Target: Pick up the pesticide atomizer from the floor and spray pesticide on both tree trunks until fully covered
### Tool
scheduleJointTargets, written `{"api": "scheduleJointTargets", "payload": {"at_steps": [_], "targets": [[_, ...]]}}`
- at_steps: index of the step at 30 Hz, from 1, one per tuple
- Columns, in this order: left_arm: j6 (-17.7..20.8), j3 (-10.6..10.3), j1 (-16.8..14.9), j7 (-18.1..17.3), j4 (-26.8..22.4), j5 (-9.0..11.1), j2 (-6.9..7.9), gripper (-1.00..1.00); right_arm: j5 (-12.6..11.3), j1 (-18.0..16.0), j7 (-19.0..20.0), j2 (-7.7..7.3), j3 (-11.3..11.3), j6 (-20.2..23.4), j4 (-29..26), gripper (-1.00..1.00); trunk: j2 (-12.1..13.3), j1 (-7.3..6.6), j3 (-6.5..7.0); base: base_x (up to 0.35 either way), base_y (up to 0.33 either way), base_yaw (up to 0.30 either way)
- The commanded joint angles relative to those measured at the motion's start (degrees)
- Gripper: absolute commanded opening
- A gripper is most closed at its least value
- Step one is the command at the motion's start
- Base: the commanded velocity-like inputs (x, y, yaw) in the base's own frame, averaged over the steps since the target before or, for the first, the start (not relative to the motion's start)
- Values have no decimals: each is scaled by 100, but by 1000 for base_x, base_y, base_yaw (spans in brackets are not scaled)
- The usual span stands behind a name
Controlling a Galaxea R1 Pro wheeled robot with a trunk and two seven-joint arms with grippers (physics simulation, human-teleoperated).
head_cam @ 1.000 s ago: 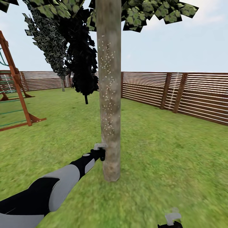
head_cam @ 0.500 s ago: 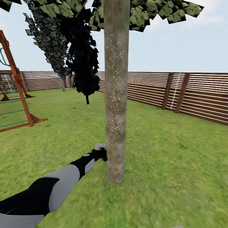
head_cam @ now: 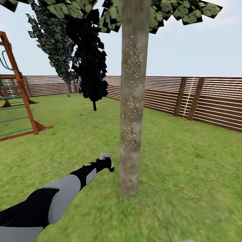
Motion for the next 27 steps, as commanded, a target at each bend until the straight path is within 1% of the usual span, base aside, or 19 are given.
{"api": "scheduleJointTargets", "payload": {"at_steps": [1,7,9,11,14,19,23,24,26,27], "targets": [[-2,4,0,20,-1,-7,4,-100,0,0,0,0,1,0,1,100,0,0,0,3,350,-26],[0,4,-1,20,5,-1,0,-100,0,2,5,0,5,3,9,100,0,0,0,42,350,-234],[0,4,-1,20,6,-2,5,-100,0,73,157,33,5,3,13,100,0,0,0,140,350,-222],[0,4,4,20,6,-1,9,-100,0,107,258,58,5,1,9,100,0,0,0,152,350,-78],[5,4,8,20,6,0,45,-100,0,120,296,69,5,0,8,100,0,0,0,139,350,-23],[17,4,10,20,6,-3,51,-100,0,123,304,71,5,0,8,100,0,0,0,145,350,-6],[25,4,10,20,6,-2,52,-100,0,131,302,94,5,0,8,100,0,0,0,158,350,-89],[51,4,10,20,6,-1,52,-100,0,131,301,102,5,0,8,100,0,0,-1,182,350,-63],[385,-2,8,8,6,-1,23,-100,0,132,299,111,5,0,8,100,0,0,-1,190,350,-24],[446,-5,9,6,6,0,0,-100,0,132,299,113,5,0,8,100,0,0,-1,198,349,-10]]}}
